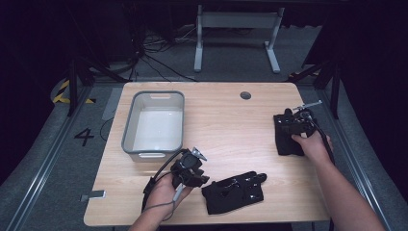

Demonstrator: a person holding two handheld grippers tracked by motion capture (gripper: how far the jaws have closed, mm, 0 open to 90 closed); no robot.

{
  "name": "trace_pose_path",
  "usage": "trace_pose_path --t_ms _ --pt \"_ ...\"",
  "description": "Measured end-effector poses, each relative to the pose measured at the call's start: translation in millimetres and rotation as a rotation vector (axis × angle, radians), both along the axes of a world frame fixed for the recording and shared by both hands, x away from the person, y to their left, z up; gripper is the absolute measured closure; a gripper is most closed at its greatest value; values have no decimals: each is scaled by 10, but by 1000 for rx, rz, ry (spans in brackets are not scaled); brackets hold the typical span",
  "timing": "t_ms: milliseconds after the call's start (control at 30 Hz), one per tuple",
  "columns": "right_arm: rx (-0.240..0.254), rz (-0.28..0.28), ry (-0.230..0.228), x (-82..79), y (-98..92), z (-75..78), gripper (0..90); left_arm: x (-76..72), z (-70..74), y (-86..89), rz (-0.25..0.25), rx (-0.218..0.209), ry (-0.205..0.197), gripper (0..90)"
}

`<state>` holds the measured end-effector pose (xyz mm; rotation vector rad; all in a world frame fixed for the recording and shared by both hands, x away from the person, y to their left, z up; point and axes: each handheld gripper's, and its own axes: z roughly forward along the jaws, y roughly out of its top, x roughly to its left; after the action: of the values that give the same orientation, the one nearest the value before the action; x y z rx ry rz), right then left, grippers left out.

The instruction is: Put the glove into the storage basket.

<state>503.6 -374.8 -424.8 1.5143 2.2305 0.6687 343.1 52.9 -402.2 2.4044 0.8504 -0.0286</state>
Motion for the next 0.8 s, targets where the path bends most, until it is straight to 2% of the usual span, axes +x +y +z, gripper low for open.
trace_pose_path --t_ms 100,233,367,467,567,733,800 --pt "2 1 16 15 3 -31 495 6 -6 -3 -3 4 4 665" --pt "5 -1 31 33 -8 -62 545 6 -15 -11 -1 5 4 667" --pt "15 3 41 35 -14 -57 652 4 -15 -10 -2 5 6 668" --pt "10 7 46 26 15 -43 772 -4 -15 -17 -8 2 7 665" --pt "-8 11 39 14 51 -22 840 -10 -9 -20 -12 3 7 664" --pt "-12 23 16 -24 77 54 855 -3 -10 -17 -11 1 8 665" --pt "4 27 -3 -50 77 101 856 -1 -10 -18 -10 -2 9 665"
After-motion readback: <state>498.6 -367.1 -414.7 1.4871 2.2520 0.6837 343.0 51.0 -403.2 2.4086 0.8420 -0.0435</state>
